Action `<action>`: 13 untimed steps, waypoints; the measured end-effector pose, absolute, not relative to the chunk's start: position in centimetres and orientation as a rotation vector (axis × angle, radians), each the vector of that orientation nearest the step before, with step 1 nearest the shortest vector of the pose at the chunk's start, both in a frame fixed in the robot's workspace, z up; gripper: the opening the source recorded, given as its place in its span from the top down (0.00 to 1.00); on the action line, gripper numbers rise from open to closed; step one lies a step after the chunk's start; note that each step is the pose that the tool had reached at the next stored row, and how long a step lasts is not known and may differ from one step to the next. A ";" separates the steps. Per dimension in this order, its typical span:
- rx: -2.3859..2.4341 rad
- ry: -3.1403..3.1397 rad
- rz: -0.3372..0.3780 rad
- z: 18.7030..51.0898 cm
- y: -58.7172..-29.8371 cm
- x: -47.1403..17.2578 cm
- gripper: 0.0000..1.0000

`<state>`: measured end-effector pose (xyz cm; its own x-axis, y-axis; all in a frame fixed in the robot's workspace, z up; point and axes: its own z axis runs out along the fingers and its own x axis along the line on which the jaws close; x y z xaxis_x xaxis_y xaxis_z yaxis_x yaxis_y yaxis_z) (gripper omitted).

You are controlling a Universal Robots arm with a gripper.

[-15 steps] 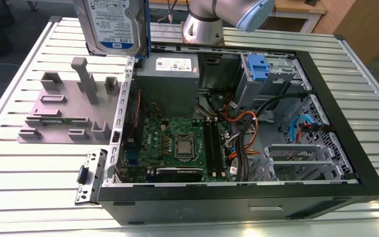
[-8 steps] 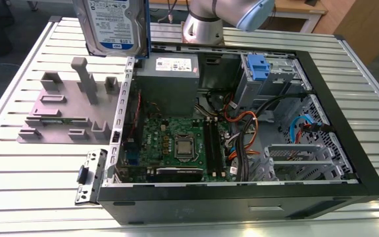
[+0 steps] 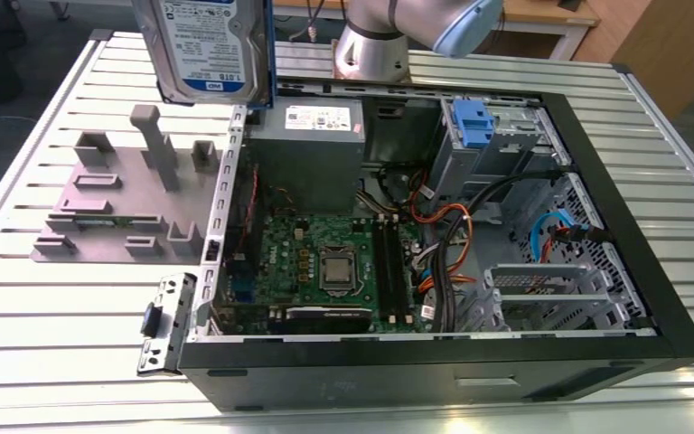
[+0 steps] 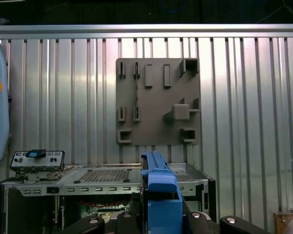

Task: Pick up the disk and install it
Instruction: 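Pick up the disk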

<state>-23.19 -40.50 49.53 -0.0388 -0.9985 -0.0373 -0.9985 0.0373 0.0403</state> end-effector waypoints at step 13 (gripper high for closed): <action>2.177 -2.262 -0.086 49.5 -40.8 -23.2 0.64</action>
